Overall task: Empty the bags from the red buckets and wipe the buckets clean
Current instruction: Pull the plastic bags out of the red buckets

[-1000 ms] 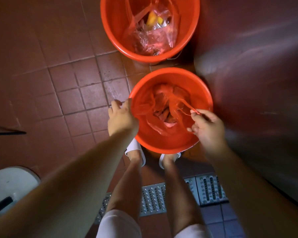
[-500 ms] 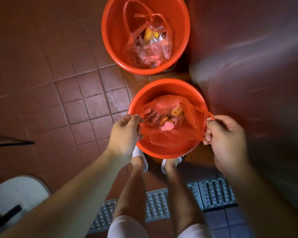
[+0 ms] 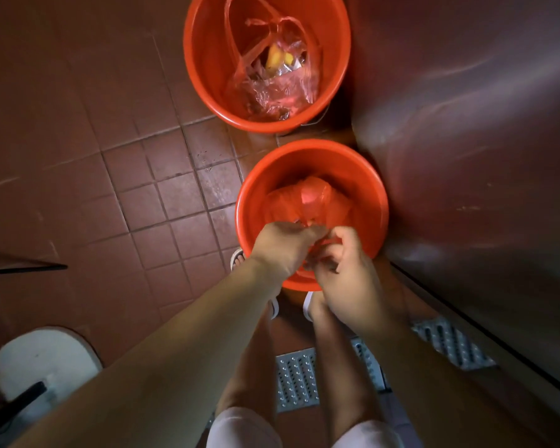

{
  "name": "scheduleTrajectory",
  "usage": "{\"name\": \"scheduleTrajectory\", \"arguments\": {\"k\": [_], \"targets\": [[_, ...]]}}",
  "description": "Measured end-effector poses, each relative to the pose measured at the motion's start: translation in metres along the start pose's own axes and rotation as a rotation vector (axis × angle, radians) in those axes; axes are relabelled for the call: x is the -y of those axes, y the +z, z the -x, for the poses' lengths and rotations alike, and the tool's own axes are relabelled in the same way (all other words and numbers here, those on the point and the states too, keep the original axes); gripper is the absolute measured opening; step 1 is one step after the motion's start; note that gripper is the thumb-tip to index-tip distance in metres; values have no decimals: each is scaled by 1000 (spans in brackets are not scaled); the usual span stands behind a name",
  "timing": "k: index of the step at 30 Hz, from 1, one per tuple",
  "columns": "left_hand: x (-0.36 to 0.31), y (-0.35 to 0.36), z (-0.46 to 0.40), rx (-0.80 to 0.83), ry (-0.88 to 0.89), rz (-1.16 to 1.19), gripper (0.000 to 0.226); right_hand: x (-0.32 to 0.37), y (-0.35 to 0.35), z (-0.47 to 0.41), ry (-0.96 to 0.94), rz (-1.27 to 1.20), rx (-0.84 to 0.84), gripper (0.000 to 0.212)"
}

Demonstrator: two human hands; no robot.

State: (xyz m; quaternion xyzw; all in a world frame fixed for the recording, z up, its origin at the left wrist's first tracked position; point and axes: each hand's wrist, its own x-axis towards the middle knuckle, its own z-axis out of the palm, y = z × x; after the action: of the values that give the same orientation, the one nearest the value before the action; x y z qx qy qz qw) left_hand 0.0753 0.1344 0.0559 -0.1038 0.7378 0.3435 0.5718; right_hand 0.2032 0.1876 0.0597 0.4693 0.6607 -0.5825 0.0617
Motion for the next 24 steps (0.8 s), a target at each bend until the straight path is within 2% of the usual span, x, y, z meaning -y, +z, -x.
{"name": "scheduleTrajectory", "arguments": {"k": [3, 5, 8, 12, 16, 18, 20, 22, 24], "targets": [[1, 3, -6, -4, 22, -106, 41, -3, 0, -7, -2, -13, -41, 50], [2, -1, -12, -30, 38, -187, 45, -3, -3, -17, -20, 10, -2, 53], [-2, -8, -14, -23, 59, -255, 47, -7, -5, -35, -118, 223, 101, 42], [-8, -20, -18, -40, 34, -239, 46, -14, 6, -54, -316, 568, 25, 32], [-16, -26, -19, -91, -5, -171, 48, -14, 17, -71, -392, 635, 27, 20], [-23, -33, -19, -107, 50, -207, 45, -14, 19, -77, -343, 562, 35, 18], [-28, -42, -20, -142, 188, -396, 32, -12, 18, -80, -207, 419, 45, 22], [-32, -52, -20, -205, 342, -633, 30, -10, 16, -85, -69, 300, 84, 23], [-37, -61, -19, -236, 477, -773, 26, -7, 16, -94, 2, 268, 72, 25]]}}
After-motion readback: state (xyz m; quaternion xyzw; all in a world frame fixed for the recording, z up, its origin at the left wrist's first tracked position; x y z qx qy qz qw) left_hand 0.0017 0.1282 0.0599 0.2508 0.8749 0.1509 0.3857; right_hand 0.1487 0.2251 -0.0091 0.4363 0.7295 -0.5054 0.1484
